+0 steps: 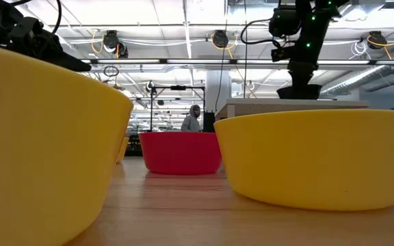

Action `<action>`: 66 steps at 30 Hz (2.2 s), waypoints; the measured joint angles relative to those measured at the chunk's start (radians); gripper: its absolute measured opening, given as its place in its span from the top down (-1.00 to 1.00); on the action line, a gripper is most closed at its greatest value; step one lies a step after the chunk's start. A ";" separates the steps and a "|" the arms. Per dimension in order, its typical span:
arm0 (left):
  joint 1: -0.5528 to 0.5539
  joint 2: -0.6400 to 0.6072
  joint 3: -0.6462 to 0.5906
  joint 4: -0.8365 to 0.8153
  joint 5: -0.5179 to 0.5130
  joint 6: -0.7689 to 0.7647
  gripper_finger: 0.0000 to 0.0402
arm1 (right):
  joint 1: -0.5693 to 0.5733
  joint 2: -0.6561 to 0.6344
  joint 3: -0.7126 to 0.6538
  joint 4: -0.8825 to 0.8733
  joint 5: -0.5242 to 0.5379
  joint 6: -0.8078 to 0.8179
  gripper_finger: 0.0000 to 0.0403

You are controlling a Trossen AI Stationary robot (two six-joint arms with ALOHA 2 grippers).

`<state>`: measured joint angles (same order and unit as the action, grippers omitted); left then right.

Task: Pick & Place Mini bowls
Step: Put the black patterned bowl on the shelf, then stack the black patterned bowl on top of the black patterned bowl on the shelf

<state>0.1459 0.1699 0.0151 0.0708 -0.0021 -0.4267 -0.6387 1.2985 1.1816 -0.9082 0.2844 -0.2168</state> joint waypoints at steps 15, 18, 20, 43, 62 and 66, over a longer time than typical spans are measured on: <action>0.000 0.000 0.000 0.000 0.000 0.000 -0.21 | 0.108 0.070 0.000 0.127 0.003 -0.034 0.96; 0.000 0.000 0.000 0.000 0.000 0.000 -0.21 | 0.117 0.071 0.000 0.149 -0.001 -0.034 0.96; 0.000 0.000 0.000 0.000 0.000 0.000 -0.21 | 0.117 0.071 -0.001 0.157 -0.004 -0.034 0.96; 0.000 0.000 0.000 0.000 0.000 0.000 -0.21 | 0.152 -0.027 -0.002 0.185 -0.002 -0.034 0.26; 0.000 0.000 0.000 0.000 0.000 0.000 -0.21 | 0.792 -0.288 -0.089 -0.152 -0.451 0.648 0.10; 0.000 0.000 0.000 0.000 0.000 0.000 -0.21 | 0.976 -0.257 -0.174 -0.141 -0.446 0.704 0.08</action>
<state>0.1460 0.1699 0.0151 0.0708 -0.0021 -0.4263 0.3376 1.0413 1.0072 -1.0489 -0.1619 0.4869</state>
